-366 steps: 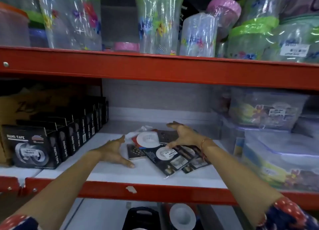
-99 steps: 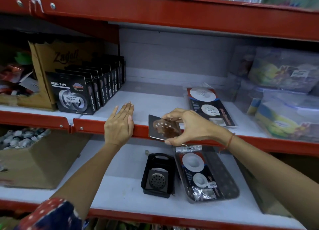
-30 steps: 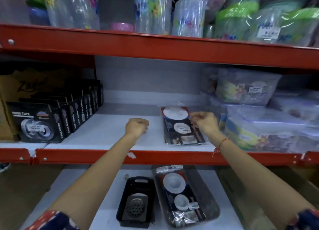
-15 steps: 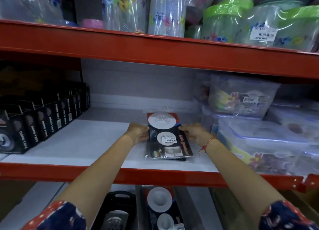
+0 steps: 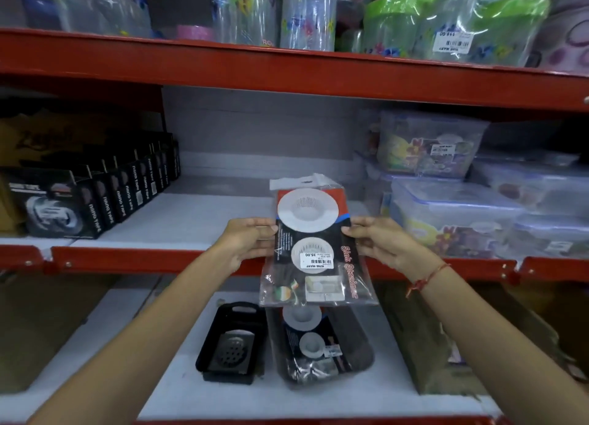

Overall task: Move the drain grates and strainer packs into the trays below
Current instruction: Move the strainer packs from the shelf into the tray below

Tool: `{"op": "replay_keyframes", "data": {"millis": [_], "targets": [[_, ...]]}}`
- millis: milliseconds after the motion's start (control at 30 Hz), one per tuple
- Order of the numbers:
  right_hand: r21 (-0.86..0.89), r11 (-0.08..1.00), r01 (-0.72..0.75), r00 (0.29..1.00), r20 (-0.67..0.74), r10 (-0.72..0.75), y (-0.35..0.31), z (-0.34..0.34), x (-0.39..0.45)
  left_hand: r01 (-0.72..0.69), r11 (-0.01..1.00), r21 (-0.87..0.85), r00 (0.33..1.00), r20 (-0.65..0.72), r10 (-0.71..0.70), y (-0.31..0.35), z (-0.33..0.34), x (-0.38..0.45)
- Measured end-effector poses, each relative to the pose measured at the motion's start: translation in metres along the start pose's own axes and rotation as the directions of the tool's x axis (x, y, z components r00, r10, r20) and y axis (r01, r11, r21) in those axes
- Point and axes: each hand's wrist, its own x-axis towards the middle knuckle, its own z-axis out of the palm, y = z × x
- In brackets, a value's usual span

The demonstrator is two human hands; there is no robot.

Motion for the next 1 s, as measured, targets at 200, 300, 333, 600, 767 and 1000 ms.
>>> {"op": "replay_keyframes", "data": {"millis": [200,300,333,600,767,1000], "targets": [[-0.020,0.997,-0.071,0.997,0.042,0.072,0.048,-0.006,-0.071,0.036,0.997,0.066,0.995,0.094,-0.042,-0.043,-0.008,-0.066],[-0.036,0.991,-0.127,0.990,0.048,0.129,0.075,-0.011,-0.100,0.071,0.994,0.079,0.989,0.121,-0.080,-0.066,-0.011,-0.093],[-0.047,0.988,-0.147,0.988,0.044,0.149,0.084,-0.013,-0.107,0.082,0.993,0.087,0.987,0.128,-0.093,-0.074,-0.011,-0.100],[-0.101,0.942,-0.322,0.945,0.033,0.326,0.153,-0.024,-0.129,0.206,0.963,0.175,0.960,0.154,-0.234,-0.143,-0.013,-0.125],[-0.053,0.918,-0.393,0.919,-0.024,0.392,0.180,-0.027,-0.098,0.311,0.945,0.099,0.939,0.120,-0.322,-0.168,-0.008,-0.105],[-0.204,0.867,-0.455,0.886,-0.205,0.417,0.202,-0.035,-0.026,0.399,0.905,0.151,0.912,0.038,-0.408,-0.192,0.011,-0.038]]}}
